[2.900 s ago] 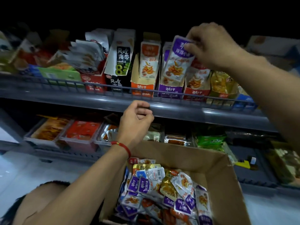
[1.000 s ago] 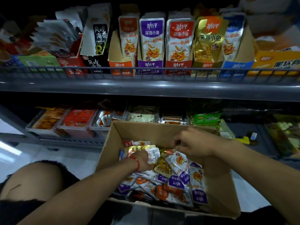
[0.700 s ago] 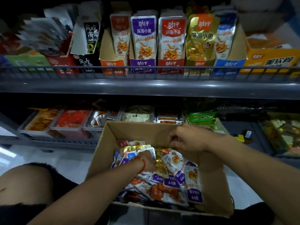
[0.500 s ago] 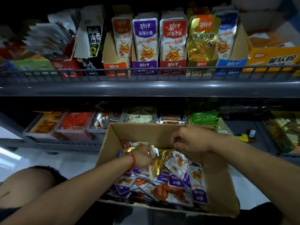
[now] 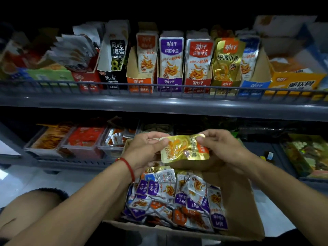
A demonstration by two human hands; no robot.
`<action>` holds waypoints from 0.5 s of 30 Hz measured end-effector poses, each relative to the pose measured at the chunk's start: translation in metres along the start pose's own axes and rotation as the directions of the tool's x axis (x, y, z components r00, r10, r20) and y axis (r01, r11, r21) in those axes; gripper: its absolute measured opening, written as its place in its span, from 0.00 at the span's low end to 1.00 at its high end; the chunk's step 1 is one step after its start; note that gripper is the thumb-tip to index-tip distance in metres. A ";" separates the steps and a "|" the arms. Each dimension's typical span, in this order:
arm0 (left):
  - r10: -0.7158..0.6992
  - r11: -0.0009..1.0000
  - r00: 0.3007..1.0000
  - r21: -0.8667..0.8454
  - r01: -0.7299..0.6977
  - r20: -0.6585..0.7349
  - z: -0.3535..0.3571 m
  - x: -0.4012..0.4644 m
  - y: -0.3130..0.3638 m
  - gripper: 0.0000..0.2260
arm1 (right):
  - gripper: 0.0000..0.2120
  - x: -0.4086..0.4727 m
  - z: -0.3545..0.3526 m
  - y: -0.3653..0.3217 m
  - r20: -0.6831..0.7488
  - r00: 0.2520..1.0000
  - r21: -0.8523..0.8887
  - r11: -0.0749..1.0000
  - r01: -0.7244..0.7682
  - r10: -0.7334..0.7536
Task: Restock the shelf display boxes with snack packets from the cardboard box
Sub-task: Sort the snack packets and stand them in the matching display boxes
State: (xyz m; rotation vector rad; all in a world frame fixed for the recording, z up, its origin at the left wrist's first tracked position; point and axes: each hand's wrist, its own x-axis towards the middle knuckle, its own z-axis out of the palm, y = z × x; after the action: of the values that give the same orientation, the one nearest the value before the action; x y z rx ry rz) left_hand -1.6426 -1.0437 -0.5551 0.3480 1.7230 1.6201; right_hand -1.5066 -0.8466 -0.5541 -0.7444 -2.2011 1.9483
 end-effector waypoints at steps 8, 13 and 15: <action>0.083 0.960 0.994 -0.274 -0.059 0.077 0.019 -0.009 0.023 0.13 | 0.14 -0.012 -0.003 -0.016 -0.191 0.979 0.199 0.973 0.114 -0.076; 0.139 0.962 0.989 -0.244 -0.122 0.051 0.023 -0.010 0.026 0.11 | 0.09 -0.017 -0.010 -0.024 -0.236 0.962 0.116 0.979 0.170 -0.139; 0.173 0.960 0.983 -0.234 -0.155 0.058 0.023 -0.010 0.028 0.11 | 0.07 -0.017 -0.017 -0.035 -0.289 0.940 0.055 0.977 0.206 -0.182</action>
State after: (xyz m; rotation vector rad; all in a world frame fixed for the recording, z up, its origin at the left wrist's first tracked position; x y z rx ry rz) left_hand -1.6282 -1.0278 -0.5239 0.4454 1.4619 1.8785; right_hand -1.4951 -0.8405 -0.5141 -0.7118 -1.9325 1.7092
